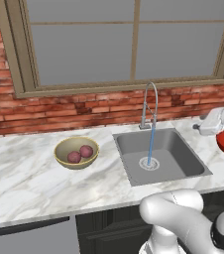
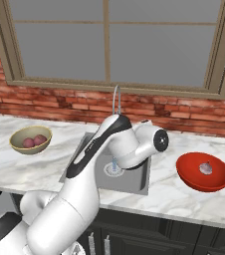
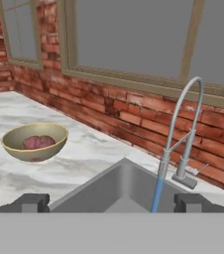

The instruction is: Pick the onions from the sink and place them in one bowl. Place the garlic in the other bowl. Then turn off the sink faucet.

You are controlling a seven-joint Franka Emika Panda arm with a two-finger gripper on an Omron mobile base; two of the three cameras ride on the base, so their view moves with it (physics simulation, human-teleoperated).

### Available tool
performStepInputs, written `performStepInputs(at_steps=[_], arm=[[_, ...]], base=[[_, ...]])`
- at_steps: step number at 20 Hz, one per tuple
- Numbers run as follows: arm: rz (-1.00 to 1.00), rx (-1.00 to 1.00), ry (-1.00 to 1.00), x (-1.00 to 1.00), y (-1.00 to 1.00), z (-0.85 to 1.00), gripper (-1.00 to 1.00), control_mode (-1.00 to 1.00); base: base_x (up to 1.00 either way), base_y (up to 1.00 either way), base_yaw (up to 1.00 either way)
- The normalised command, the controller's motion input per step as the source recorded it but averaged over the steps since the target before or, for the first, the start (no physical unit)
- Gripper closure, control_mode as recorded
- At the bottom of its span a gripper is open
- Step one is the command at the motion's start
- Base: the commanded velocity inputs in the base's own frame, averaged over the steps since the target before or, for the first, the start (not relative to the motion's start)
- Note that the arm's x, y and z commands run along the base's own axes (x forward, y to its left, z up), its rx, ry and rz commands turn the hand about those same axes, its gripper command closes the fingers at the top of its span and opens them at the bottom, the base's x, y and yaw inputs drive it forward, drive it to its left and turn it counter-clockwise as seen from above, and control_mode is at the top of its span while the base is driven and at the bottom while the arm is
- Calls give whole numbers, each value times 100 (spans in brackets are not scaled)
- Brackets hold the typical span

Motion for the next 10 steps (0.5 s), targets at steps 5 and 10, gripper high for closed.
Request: performStepInputs(at_steps=[5,10], arm=[[0,0,0,26,0,-8,-100,-100],[0,0,0,11,0,-9,-100,-100]], base=[[0,0,0],[0,0,0]])
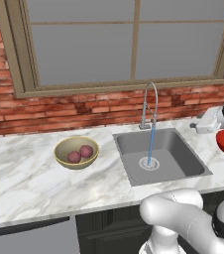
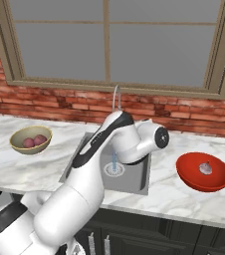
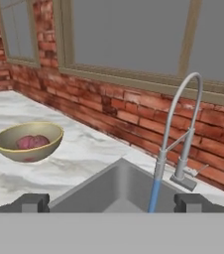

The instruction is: Pick the onions from the sink and place them in one bowl. Place the garlic in the other bowl. Then turn off the sink faucet.

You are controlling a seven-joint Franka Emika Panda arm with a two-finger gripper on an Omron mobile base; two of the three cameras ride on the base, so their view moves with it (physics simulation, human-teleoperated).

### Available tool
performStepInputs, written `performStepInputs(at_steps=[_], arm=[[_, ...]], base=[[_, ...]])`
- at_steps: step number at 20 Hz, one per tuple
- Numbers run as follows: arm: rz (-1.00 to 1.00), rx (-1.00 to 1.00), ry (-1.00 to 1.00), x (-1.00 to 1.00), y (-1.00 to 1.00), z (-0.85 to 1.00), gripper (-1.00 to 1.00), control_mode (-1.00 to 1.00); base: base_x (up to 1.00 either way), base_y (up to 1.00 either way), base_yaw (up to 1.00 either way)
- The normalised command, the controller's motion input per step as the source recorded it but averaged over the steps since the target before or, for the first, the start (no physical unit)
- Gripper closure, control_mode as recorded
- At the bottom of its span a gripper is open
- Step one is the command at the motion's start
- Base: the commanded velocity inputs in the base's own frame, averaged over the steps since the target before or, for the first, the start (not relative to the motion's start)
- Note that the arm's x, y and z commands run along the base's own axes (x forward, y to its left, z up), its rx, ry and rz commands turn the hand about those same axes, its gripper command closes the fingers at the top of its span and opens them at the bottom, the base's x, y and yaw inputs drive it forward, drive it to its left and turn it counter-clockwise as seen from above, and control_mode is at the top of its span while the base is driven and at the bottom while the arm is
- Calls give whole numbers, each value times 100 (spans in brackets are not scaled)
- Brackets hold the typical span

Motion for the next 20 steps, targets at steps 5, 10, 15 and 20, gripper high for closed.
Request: performStepInputs(at_steps=[5,10,15,20], arm=[[0,0,0,7,0,-10,-100,-100],[0,0,0,16,0,-11,-100,-100],[0,0,0,19,0,-13,-100,-100],[0,0,0,23,0,-16,-100,-100]], base=[[0,0,0],[0,0,0],[0,0,0],[0,0,0]])
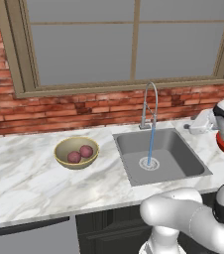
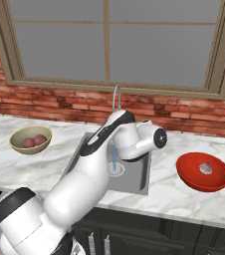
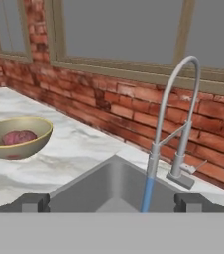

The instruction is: Pick the onions from the sink and place them in one bowl. Place the garlic in the other bowl. Then turn off the sink faucet.

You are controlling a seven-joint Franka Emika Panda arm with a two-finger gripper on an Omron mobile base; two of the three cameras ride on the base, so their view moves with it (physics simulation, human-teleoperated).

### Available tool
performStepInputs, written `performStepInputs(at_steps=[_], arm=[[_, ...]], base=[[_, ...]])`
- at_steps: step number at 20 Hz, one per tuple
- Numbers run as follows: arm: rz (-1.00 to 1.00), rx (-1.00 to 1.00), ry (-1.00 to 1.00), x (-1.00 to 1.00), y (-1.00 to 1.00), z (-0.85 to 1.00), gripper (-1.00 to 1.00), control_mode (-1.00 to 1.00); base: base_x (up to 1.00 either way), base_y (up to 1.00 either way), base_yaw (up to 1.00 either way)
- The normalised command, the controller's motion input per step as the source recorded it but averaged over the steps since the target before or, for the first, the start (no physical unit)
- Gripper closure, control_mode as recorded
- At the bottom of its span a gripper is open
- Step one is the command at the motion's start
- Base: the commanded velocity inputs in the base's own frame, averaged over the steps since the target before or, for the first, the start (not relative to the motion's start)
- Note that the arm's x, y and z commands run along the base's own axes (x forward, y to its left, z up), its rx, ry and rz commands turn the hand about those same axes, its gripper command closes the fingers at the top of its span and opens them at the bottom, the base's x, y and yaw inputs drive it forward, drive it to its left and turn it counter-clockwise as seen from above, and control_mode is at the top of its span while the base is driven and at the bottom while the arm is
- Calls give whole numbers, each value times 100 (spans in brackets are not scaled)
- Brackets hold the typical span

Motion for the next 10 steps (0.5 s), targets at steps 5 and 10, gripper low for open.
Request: performStepInputs(at_steps=[5,10], arm=[[0,0,0,26,0,-10,-100,-100],[0,0,0,23,0,-1,-100,-100]], base=[[0,0,0],[0,0,0]])
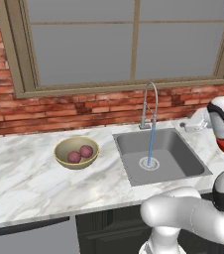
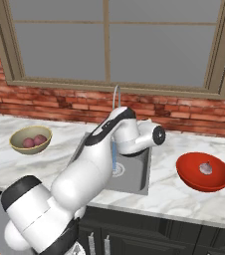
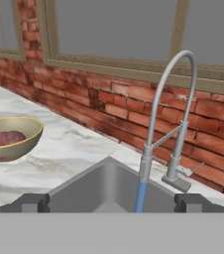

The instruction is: Pick the onions from the sink and place them in one bowl. Place the garlic in the other bowl. Then turn off the sink faucet.

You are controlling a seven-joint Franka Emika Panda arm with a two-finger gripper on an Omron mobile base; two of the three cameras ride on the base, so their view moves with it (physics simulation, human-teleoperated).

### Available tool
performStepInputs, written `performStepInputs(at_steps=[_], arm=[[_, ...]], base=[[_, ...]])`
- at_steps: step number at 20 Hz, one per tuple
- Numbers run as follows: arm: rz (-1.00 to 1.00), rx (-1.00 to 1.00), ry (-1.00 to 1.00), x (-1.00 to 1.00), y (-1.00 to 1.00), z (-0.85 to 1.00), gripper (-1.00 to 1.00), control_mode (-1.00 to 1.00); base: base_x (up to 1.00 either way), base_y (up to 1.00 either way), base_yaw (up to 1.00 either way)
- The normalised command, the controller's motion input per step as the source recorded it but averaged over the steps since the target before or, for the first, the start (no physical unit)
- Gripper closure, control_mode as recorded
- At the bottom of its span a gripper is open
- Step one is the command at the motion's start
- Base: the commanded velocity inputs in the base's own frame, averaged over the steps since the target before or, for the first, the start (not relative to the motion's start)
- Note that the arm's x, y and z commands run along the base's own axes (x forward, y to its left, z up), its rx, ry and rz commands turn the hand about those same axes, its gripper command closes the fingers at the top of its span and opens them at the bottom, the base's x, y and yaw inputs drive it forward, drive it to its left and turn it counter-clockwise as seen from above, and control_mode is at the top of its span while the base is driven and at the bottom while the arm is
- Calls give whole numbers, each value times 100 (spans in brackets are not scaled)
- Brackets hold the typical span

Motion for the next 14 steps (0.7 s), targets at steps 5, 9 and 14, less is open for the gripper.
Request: performStepInputs(at_steps=[5,9,14], arm=[[0,0,0,21,0,-1,-100,-100],[0,0,0,14,0,0,-100,-100],[0,0,-1,15,0,-1,-100,-100]], base=[[0,0,0],[0,0,0],[0,0,0]])
